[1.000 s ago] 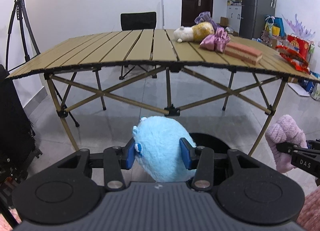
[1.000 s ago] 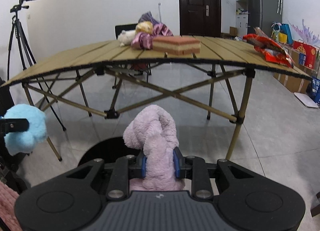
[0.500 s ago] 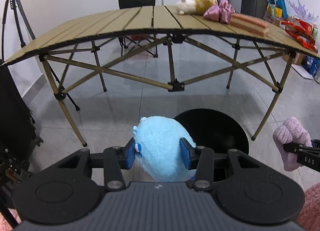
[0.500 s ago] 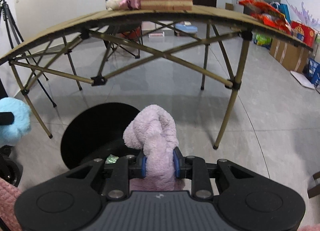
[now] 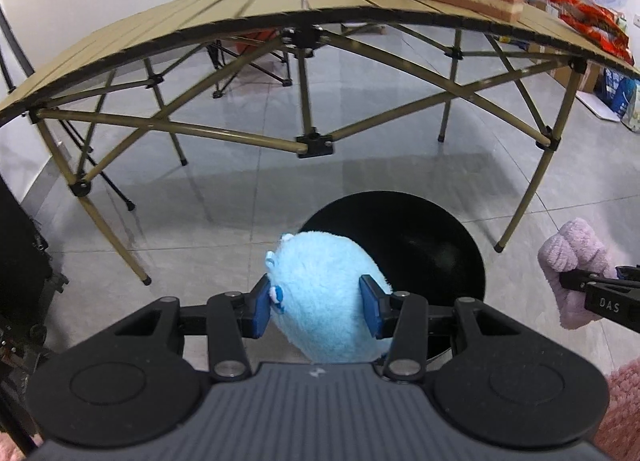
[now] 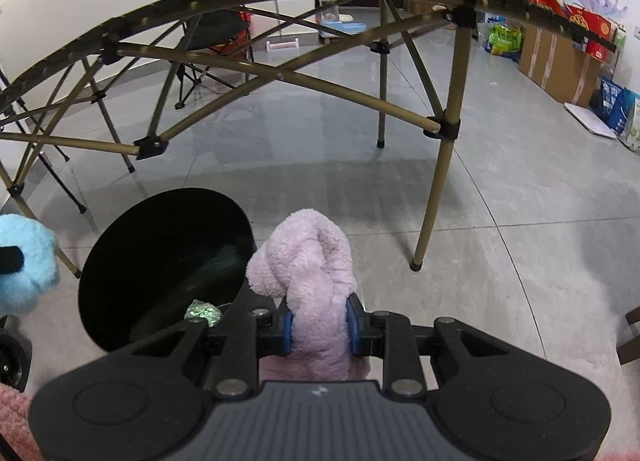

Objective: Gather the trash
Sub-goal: 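Carry the blue plush and lavender headband down over the black bin with both tools, then open the left gripper to drop the blue plush into the bin, then move the right tool over the bin and open it to drop the headband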

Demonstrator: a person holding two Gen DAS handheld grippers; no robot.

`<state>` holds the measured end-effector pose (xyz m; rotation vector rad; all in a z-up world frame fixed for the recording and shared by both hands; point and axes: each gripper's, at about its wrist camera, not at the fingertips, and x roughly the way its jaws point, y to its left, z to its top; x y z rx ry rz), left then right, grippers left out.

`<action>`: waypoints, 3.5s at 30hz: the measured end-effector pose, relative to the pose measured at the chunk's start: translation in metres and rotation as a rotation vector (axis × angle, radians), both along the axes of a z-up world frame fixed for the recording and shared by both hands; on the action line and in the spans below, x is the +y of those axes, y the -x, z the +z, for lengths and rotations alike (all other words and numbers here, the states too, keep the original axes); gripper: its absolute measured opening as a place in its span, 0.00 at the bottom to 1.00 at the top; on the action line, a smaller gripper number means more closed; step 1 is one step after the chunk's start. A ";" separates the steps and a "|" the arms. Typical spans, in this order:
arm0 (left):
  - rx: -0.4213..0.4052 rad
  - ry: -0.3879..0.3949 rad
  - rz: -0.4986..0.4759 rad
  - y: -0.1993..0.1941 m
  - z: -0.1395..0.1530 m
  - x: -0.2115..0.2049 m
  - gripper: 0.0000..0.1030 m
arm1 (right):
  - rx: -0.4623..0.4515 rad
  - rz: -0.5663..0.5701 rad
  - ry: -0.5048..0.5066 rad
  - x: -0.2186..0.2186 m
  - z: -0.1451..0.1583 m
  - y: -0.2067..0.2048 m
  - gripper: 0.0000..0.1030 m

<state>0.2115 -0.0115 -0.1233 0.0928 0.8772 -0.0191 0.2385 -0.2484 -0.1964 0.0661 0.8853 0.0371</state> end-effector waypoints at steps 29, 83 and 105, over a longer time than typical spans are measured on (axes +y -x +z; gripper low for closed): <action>0.188 -0.067 0.023 -0.084 -0.064 -0.058 0.44 | 0.074 -0.112 0.009 -0.048 -0.035 -0.014 0.24; 0.146 -0.045 0.098 -0.066 -0.046 -0.037 1.00 | 0.063 -0.061 0.023 -0.029 -0.022 -0.004 0.24; 0.088 0.018 0.153 -0.048 -0.020 0.019 1.00 | -0.012 0.026 0.012 0.030 0.023 -0.010 0.24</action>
